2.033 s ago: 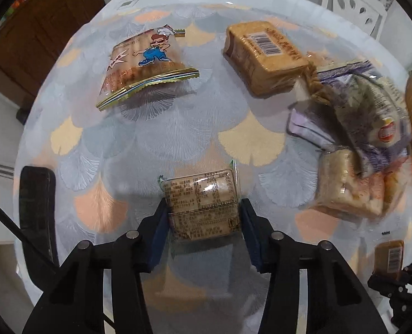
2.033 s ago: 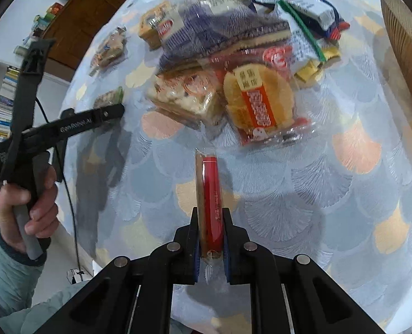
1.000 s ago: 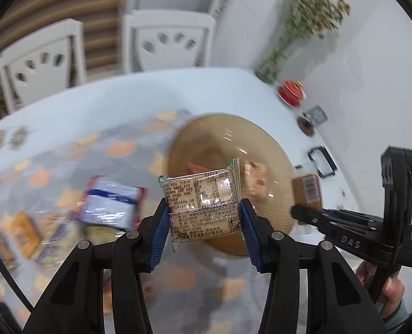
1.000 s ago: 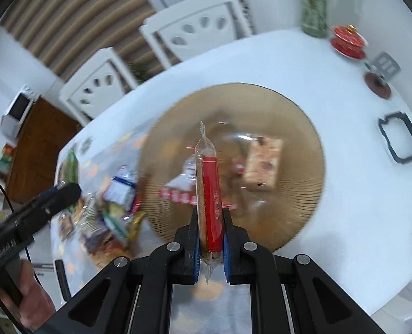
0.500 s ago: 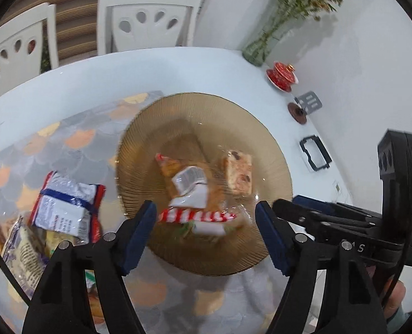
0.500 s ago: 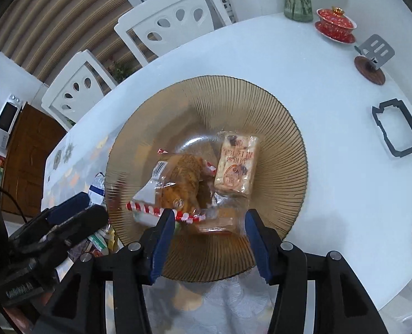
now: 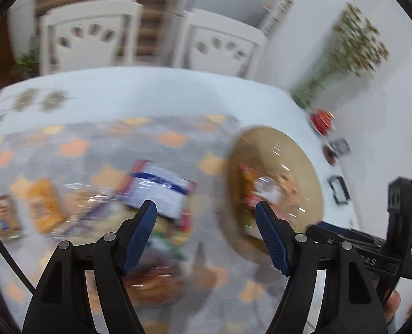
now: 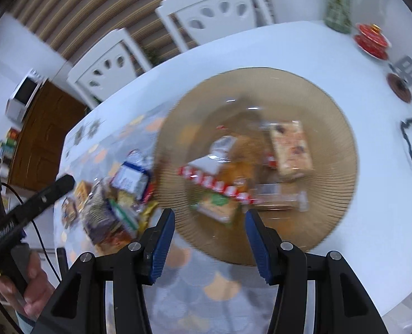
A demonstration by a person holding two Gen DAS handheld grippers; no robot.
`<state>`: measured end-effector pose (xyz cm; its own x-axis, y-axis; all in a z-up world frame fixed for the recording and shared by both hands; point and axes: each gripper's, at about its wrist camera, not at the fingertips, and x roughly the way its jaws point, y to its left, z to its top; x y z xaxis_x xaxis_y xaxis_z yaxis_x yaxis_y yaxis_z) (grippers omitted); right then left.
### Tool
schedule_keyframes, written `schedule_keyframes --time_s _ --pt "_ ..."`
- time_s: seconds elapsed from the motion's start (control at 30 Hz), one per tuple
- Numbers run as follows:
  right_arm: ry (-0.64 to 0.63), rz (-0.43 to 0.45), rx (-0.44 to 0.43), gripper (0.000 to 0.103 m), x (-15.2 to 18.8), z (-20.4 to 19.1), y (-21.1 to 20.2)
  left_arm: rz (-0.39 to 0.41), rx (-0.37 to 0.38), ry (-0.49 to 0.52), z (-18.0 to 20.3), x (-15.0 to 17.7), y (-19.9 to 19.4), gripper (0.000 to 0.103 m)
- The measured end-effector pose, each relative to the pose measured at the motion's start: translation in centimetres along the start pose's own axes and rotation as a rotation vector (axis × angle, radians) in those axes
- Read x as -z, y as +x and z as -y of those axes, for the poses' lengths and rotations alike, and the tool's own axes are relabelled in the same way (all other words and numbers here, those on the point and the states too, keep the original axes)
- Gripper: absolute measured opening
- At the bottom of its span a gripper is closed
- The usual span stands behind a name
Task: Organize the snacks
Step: 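Grasp the cartoon-chef biscuit stick bag with left gripper while right grasps the red-labeled round cake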
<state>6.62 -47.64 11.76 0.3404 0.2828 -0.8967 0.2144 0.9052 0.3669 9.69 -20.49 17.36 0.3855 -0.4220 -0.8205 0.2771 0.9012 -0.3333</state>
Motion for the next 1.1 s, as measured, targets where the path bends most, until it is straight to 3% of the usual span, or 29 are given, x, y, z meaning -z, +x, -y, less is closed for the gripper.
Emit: schedule_keyframes --time_s 0.27,0.63,0.83,0.97,1.1 --pt "-0.101 -0.048 -0.072 0.051 1.1 -6.6 2.3 0.104 -0.162 -0.139 -9.6 0.3 -5.7 0.072" --pt "-0.231 -0.180 -0.088 0.051 5.0 -13.6 7.7 0.069 -0.302 -0.313 -20.7 3.9 -7.1 0.072" --pt "-0.258 -0.235 -0.049 0.051 6.6 -14.7 10.2 -0.037 -0.315 -0.302 -25.7 4.9 -4.6 0.072" --pt "-0.256 -0.249 -0.013 0.051 6.7 -15.2 11.6 -0.087 -0.240 -0.385 -28.9 4.9 -1.8 0.072" --pt "-0.242 -0.244 -0.007 0.051 6.7 -15.3 12.7 -0.136 -0.284 -0.348 -29.3 4.4 1.2 0.074"
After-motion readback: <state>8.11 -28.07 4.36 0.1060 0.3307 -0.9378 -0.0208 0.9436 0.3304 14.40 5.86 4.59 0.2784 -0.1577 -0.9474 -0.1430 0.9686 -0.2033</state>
